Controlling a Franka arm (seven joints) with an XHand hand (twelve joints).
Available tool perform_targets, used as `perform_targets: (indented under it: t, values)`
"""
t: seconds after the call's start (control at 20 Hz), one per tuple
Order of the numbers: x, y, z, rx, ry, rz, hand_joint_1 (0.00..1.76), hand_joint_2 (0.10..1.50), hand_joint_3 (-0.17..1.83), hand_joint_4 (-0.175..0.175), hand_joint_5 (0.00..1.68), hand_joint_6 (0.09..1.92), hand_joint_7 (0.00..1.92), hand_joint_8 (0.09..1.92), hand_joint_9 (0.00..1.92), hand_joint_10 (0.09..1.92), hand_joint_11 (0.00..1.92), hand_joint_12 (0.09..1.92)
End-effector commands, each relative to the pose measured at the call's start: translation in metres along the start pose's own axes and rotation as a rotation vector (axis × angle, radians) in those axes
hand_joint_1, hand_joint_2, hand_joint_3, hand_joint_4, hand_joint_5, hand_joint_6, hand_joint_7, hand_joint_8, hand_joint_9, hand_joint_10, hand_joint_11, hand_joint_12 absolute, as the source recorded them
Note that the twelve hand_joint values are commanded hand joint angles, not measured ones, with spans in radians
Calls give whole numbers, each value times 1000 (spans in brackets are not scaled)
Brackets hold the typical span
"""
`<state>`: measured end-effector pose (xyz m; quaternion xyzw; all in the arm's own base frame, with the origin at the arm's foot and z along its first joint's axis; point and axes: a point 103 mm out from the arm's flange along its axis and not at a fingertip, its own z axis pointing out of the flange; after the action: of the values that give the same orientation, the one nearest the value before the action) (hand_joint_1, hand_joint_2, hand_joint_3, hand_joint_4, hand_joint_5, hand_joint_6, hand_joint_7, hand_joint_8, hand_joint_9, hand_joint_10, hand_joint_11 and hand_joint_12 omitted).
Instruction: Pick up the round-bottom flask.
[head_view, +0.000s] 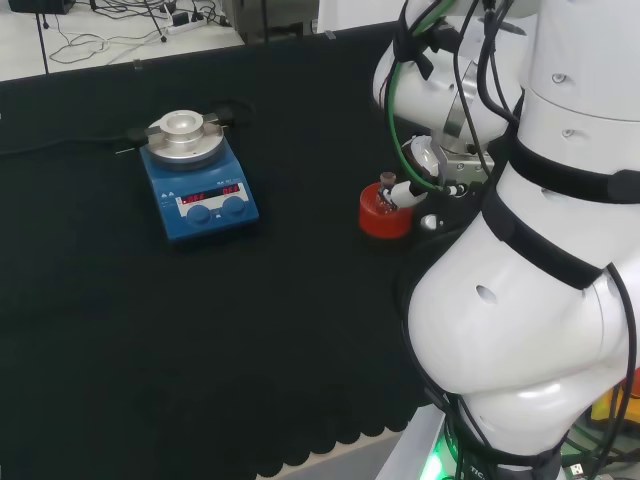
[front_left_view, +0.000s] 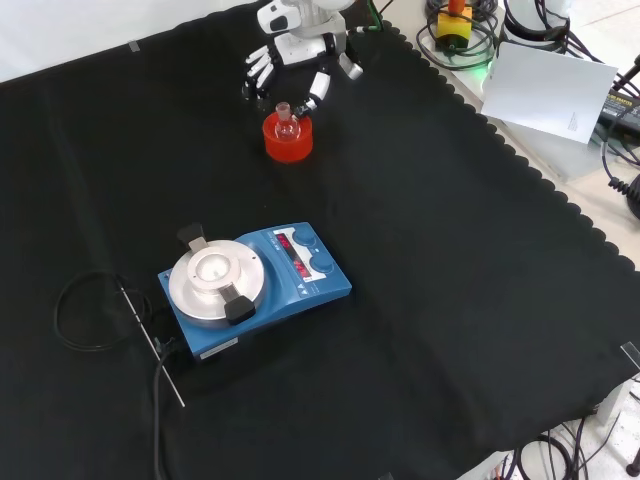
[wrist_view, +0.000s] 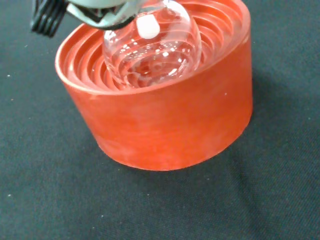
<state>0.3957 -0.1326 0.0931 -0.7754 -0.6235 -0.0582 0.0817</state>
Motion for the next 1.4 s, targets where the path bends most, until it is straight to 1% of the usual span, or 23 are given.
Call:
perform_targets:
  t: [0.05, 0.25, 0.4, 0.55, 0.8, 1.15, 1.25, 1.3, 1.35, 1.4]
  values:
    - [2, 1, -1, -2, 3, -17, 890, 674, 618, -91, 764, 740, 435, 698, 643, 627, 279, 1348]
    - [5, 2, -3, -7, 2, -24, 891, 673, 619, -91, 762, 748, 438, 698, 645, 623, 279, 1347]
    - [7, 2, -4, -6, 2, -28, 890, 675, 621, -93, 798, 765, 442, 698, 646, 621, 278, 1347]
    - [8, 3, -3, 2, 0, -32, 891, 677, 622, -98, 839, 781, 450, 701, 647, 621, 278, 1348]
    - [9, 3, -2, 10, -1, -43, 893, 679, 623, -102, 861, 789, 458, 702, 649, 620, 279, 1349]
    - [10, 5, -2, 14, -12, -44, 903, 681, 626, -103, 889, 801, 464, 703, 650, 619, 279, 1349]
    - [10, 5, -1, 18, -26, -41, 916, 685, 628, -112, 933, 808, 467, 702, 654, 618, 283, 1348]
    - [11, 5, 0, 18, -34, -39, 964, 751, 552, -9, 981, 858, 468, 705, 657, 618, 288, 1349]
    - [11, 5, 0, 14, -44, -38, 1004, 805, 480, 74, 1024, 882, 471, 707, 662, 618, 299, 1347]
    - [12, 5, -1, 10, -61, -37, 1031, 834, 438, 124, 1057, 886, 478, 706, 669, 616, 312, 1341]
